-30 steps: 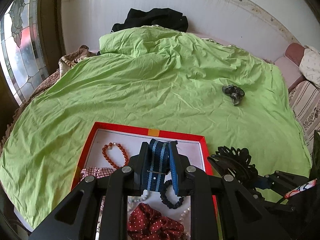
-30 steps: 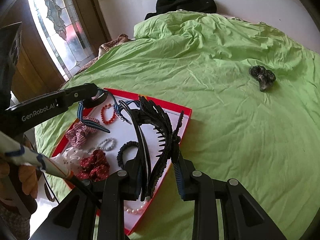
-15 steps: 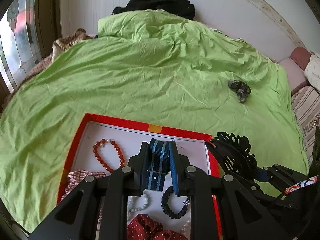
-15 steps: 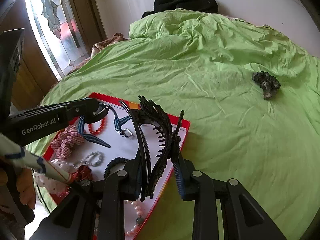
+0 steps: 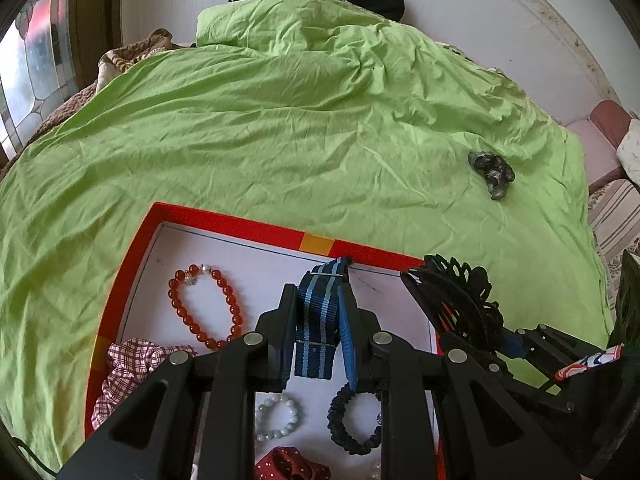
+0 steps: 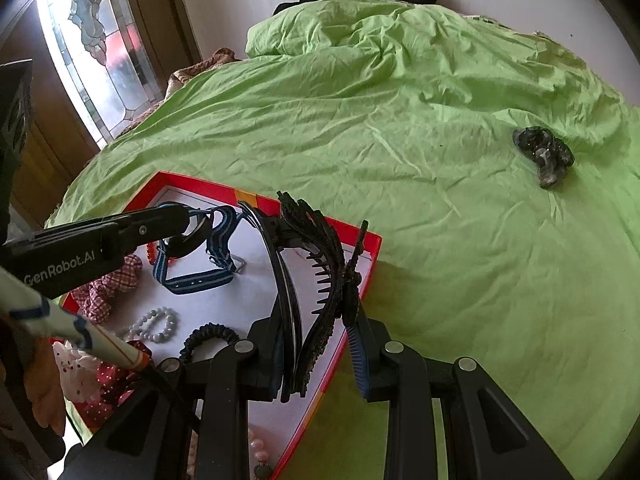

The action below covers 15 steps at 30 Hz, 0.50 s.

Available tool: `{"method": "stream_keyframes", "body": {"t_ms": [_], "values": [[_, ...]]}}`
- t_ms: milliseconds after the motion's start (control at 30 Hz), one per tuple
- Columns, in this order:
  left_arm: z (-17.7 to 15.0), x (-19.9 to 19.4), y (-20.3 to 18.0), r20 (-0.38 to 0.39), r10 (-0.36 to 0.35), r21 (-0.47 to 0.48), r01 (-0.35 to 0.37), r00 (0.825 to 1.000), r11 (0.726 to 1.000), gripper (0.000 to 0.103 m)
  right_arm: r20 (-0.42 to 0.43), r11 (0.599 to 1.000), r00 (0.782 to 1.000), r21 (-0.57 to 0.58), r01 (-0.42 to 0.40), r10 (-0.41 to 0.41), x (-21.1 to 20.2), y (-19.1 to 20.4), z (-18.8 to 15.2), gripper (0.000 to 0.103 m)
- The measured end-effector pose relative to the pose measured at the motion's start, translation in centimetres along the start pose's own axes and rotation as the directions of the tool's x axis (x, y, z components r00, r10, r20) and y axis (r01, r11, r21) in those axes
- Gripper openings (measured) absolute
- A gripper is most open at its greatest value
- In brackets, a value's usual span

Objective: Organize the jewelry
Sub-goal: 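Lower the blue strap and claw clip into the box with both tools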

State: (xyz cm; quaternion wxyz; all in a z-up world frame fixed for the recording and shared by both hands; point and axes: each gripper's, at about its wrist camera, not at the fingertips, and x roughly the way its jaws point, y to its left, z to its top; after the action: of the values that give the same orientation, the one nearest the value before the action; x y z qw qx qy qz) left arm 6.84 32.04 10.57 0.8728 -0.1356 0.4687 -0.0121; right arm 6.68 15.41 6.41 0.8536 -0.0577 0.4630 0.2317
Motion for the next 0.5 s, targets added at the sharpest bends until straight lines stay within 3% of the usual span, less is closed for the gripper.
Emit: {"method": "stream_keyframes", "body": {"t_ms": [233,500], "values": [[-0.2,-0.5,-0.2,0.025,0.019,0.002,-0.019,1.0,1.0,0.019,-0.005,1.0,1.0,0.005,-0.003,0.003,0.2,0.0,-0.1,0.03],[-0.1,-5.3,-1.8,0.127,0.02,0.044,-0.026,0.992,0.999,0.019,0.033,1.0,0.999,0.015,-0.022,0.021,-1.8,0.3,0.1,0.03]]}}
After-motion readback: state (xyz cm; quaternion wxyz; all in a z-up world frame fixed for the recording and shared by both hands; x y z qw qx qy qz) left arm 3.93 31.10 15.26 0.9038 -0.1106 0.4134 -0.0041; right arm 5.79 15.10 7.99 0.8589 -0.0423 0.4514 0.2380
